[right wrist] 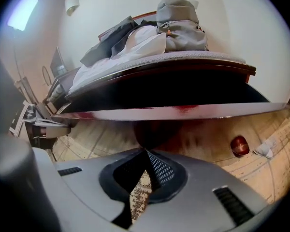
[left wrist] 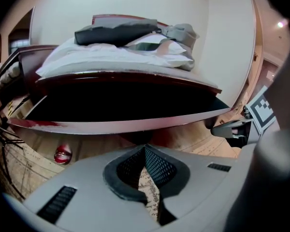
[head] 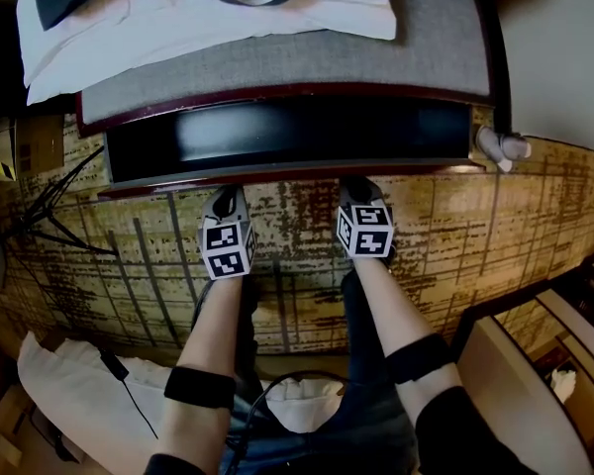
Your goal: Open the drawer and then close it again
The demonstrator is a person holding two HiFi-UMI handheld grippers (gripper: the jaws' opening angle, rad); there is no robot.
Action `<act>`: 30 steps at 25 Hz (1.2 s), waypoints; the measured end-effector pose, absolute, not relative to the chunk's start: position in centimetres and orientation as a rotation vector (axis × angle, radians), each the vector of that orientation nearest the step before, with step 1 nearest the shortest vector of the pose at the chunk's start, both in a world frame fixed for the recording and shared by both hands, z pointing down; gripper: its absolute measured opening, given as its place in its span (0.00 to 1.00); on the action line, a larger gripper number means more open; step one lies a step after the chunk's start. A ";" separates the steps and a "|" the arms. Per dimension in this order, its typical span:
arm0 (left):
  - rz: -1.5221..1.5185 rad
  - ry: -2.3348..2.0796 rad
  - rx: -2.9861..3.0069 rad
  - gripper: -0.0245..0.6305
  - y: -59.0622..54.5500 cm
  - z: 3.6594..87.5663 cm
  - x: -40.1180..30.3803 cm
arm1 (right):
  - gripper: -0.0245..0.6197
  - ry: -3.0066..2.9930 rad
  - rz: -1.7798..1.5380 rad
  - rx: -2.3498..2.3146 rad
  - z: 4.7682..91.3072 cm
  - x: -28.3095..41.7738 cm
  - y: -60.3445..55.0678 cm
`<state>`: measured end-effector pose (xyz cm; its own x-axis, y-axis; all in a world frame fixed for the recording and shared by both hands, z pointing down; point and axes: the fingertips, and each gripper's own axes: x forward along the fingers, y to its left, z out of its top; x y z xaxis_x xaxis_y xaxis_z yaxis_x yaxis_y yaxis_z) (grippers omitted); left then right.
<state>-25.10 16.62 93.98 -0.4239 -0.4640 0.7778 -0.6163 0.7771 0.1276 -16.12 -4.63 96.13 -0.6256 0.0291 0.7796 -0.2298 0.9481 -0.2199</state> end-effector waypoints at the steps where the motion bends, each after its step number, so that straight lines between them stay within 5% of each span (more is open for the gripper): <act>1: 0.216 -2.103 0.804 0.04 16.4 94.0 -25.6 | 0.04 -2.228 0.375 0.145 96.1 -16.6 -4.9; 30: 0.206 -2.238 0.880 0.04 10.7 93.8 -38.3 | 0.04 -2.359 0.351 0.239 95.9 -29.3 -10.5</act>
<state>-38.33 10.68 93.81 -0.5144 -0.5334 0.6715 -0.6472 0.7552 0.1041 -29.29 -10.50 95.88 -0.7181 -0.0712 0.6923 -0.2695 0.9456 -0.1823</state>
